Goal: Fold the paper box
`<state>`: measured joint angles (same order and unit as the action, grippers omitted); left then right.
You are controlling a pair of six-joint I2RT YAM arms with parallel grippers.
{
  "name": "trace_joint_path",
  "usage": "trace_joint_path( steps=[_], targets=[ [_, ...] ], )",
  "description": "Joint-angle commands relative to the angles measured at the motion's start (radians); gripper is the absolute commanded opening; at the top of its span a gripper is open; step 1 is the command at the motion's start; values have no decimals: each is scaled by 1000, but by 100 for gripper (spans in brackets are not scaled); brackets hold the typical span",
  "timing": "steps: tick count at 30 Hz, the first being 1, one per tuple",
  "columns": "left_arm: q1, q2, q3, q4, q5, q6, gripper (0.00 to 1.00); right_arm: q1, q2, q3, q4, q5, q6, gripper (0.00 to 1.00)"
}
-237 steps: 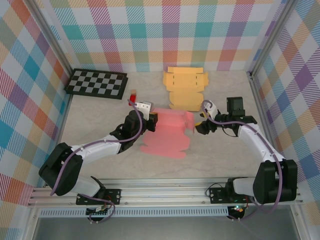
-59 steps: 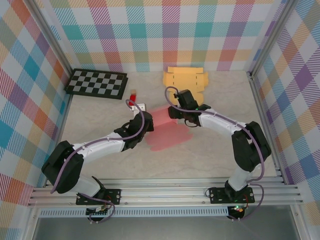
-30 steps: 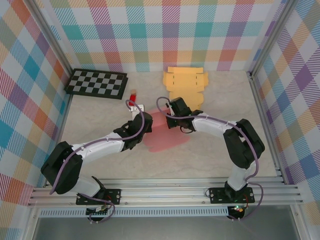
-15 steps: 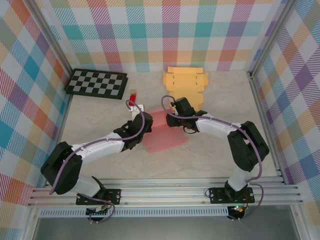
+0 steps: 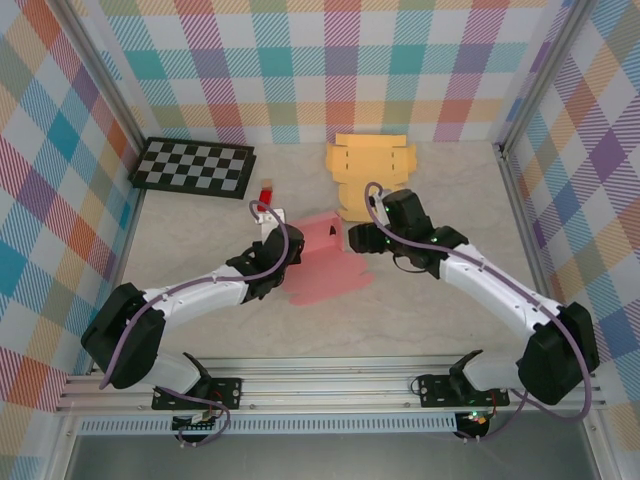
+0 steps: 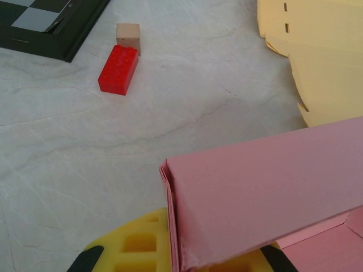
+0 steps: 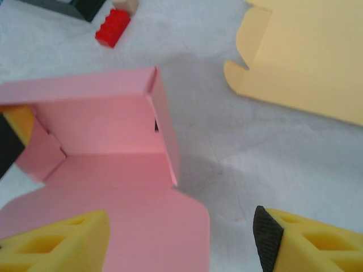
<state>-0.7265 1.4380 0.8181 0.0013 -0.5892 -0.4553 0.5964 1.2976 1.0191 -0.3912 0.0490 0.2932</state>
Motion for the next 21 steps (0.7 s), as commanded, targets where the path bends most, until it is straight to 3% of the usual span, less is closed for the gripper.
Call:
trace_joint_path(
  steps=[1, 6, 12, 15, 19, 21],
  targets=[
    [25, -9, -12, 4, -13, -29, 0, 3, -29, -34, -119, -75, 62, 69],
    [29, -25, -23, -38, -118, -156, 0, 5, -81, -73, -162, -119, 288, 68],
    [26, -19, -17, -56, -142, -248, 0, 16, -65, -141, 45, -227, 567, 68],
    [22, -17, -11, -82, -166, -298, 0, 43, -12, -139, 95, -225, 658, 68],
    [17, -20, -15, -86, -163, -340, 0, 63, 51, -149, 208, -228, 724, 60],
    [11, -17, -17, -85, -159, -355, 0, 68, 88, -135, 234, -237, 739, 49]
  ],
)
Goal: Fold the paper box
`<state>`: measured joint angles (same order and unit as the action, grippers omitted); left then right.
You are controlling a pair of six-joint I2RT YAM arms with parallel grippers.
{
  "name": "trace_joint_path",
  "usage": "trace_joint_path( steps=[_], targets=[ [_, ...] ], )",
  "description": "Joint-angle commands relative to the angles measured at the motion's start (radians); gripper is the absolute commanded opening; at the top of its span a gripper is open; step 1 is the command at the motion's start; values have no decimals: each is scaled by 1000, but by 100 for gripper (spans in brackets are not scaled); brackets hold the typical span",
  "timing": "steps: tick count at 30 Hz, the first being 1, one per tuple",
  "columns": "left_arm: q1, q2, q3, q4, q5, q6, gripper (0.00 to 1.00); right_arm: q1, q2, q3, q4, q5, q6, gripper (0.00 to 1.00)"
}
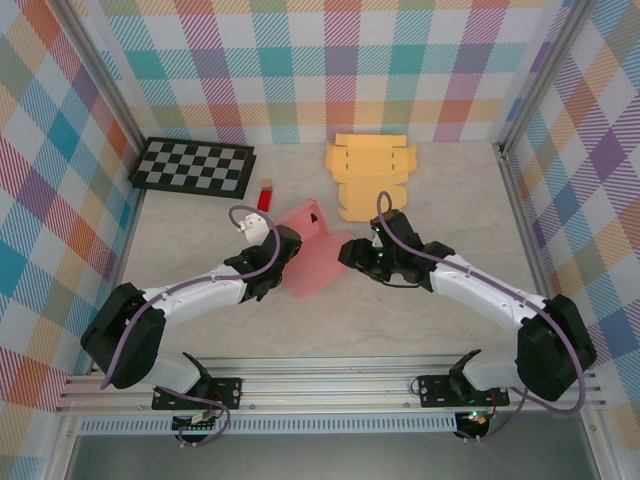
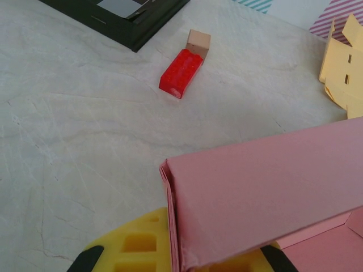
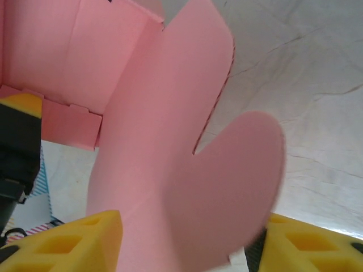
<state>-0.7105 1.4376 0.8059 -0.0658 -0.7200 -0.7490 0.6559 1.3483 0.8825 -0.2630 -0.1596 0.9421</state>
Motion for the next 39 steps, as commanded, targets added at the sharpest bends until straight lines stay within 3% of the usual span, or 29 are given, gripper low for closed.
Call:
trace_joint_path(
  steps=[1, 3, 8, 11, 14, 18, 21, 27, 29, 33, 39],
  targets=[
    [-7, -16, -6, -16, -26, -63, 0, 13, 49, 10, 108, -29, 90, 42],
    [-10, -11, -5, -13, -16, -64, 0, 21, 64, 28, 99, -17, 80, 27],
    [-11, -4, -6, -14, 8, -63, 2, 25, 38, 54, 7, 66, 30, 8],
    [-12, -3, -1, -14, 37, -63, 38, 25, 13, 59, -29, 123, -1, 0],
    [-11, -23, 6, -18, 80, -73, 71, 25, -9, 63, -59, 176, -22, 0],
    [-11, -80, 33, -46, 147, -58, 90, 25, -21, 103, -133, 247, -99, 0],
    [-12, -139, 52, -90, 196, 22, 91, 23, -9, 212, -257, 296, -299, 0],
    [18, -362, -1, -118, 281, 377, 91, 22, 149, 670, -825, 442, -945, 0],
    [40, -430, -19, -125, 323, 468, 90, 20, 187, 787, -972, 488, -1097, 0],
    [72, -514, -39, -121, 403, 568, 88, 19, 224, 984, -1156, 488, -1246, 0],
    [79, -525, -55, -104, 452, 561, 87, 19, 264, 1122, -1229, 513, -1254, 0]
  ],
)
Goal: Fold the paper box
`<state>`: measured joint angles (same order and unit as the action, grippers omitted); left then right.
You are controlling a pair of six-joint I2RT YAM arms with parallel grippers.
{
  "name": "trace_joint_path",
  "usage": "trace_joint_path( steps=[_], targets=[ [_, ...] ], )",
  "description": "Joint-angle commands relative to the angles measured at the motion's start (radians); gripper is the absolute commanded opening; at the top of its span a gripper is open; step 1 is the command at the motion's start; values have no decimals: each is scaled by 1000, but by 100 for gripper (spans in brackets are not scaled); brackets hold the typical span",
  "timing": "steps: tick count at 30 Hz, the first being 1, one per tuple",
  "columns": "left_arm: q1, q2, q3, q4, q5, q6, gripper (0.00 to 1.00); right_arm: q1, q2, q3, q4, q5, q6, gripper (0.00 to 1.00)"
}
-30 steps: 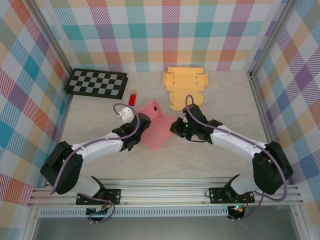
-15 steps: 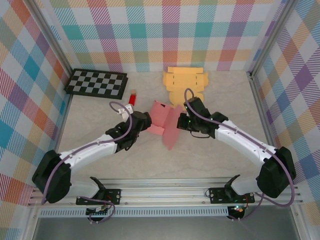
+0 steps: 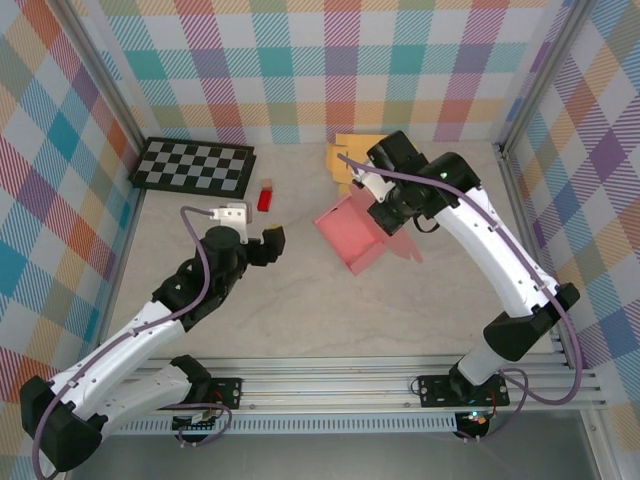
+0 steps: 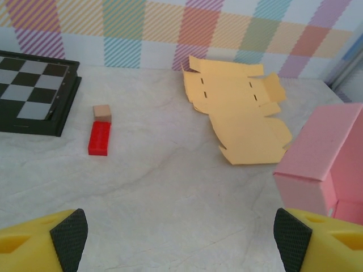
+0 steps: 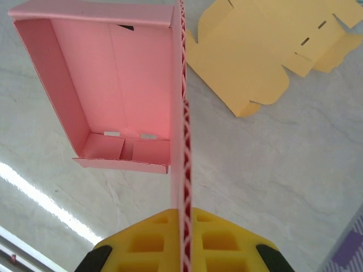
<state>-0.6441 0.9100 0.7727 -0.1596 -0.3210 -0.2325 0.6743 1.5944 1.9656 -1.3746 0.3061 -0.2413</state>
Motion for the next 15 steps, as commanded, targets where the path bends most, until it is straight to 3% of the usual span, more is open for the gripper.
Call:
trace_joint_path(
  steps=[1, 4, 6, 11, 15],
  targets=[
    [12, 9, -21, -11, 52, 37, 87, 1, 19, 36, -107, 68, -54, 0],
    [12, 29, -24, -7, 42, -4, 87, -6, -18, -1, -2, 86, 40, 0],
    [12, 43, -34, -2, 31, -65, 88, -49, -98, -94, 158, 83, 251, 0],
    [12, 81, -116, 159, 138, -152, 89, -189, -451, -659, 682, -85, 824, 0],
    [11, 138, -183, 317, 227, -177, 89, -241, -573, -973, 907, -183, 1124, 0]
  ],
)
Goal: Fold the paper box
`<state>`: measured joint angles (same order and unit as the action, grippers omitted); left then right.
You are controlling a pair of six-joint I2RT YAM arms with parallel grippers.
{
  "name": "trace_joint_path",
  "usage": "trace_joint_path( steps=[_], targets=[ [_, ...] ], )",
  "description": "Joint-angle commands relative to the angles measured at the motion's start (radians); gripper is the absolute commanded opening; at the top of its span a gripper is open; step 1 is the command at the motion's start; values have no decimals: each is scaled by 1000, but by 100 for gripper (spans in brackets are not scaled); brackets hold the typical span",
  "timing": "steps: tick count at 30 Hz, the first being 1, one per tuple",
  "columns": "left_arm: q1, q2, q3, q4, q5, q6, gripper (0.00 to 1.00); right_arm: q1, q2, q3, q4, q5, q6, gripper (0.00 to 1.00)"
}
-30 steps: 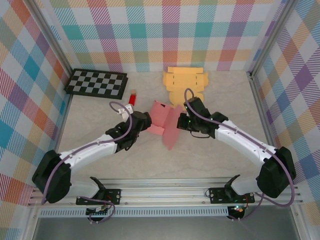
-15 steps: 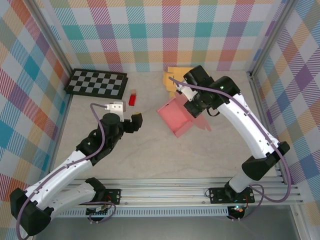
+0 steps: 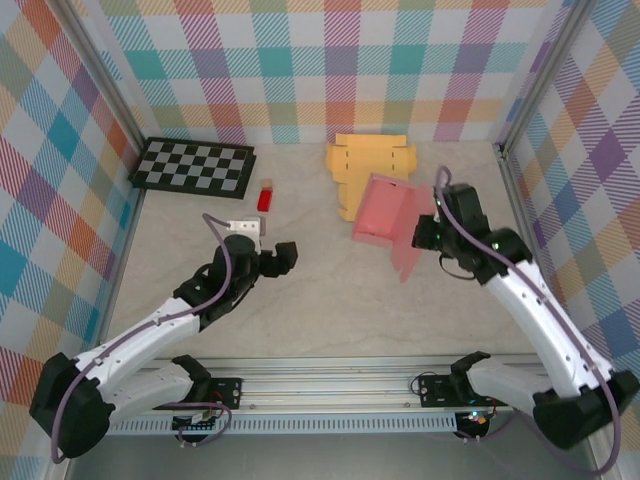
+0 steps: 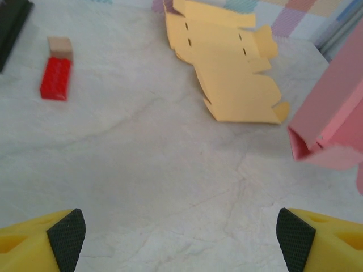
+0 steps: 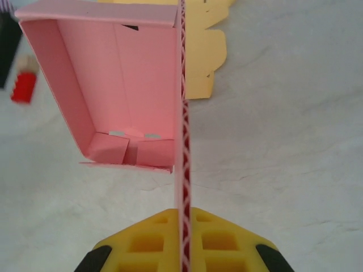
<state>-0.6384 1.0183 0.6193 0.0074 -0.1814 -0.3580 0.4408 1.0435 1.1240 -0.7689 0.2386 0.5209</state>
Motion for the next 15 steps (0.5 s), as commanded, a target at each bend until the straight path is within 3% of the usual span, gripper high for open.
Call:
trace_joint_path(
  steps=[1, 7, 15],
  targets=[
    [6, 51, -36, 168, 100, -53, 89, -8, -31, -188, 340, -140, 409, 0],
    [-3, 272, -20, 341, 236, -106, 86, -9, -37, -513, 699, -259, 688, 0],
    [-4, 443, 5, 370, 250, -135, 82, -9, -89, -599, 587, -176, 721, 0]
  ],
)
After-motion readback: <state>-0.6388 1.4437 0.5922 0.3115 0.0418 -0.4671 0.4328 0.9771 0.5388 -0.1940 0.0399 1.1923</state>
